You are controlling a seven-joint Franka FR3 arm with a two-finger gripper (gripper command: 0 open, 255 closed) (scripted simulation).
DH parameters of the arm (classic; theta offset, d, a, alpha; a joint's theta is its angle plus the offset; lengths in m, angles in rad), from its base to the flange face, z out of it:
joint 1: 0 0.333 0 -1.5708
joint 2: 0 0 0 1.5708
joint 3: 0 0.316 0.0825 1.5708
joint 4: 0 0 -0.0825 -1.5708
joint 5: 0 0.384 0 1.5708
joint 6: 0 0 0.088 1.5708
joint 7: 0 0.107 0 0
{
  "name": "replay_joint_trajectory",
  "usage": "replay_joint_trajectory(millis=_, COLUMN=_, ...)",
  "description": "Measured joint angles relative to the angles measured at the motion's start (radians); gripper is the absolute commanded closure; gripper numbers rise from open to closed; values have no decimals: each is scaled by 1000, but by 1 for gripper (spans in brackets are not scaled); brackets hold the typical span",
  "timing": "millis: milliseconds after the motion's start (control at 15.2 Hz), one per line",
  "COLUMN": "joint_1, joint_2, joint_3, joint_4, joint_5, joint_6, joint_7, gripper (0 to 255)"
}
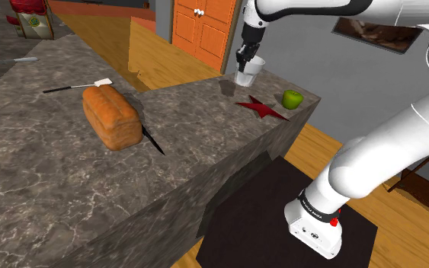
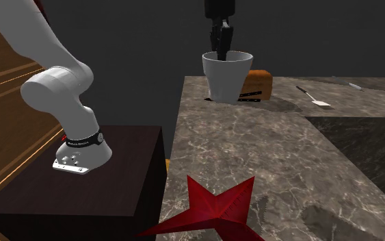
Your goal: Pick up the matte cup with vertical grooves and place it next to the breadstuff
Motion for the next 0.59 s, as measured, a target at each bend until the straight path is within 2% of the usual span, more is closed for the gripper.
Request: replay_joint_trajectory(millis=594, joint_1=86, joint_2=45, joint_3=135, joint_4=53, joint_5=14, joint_6=-44, joint_7=211, gripper=255)
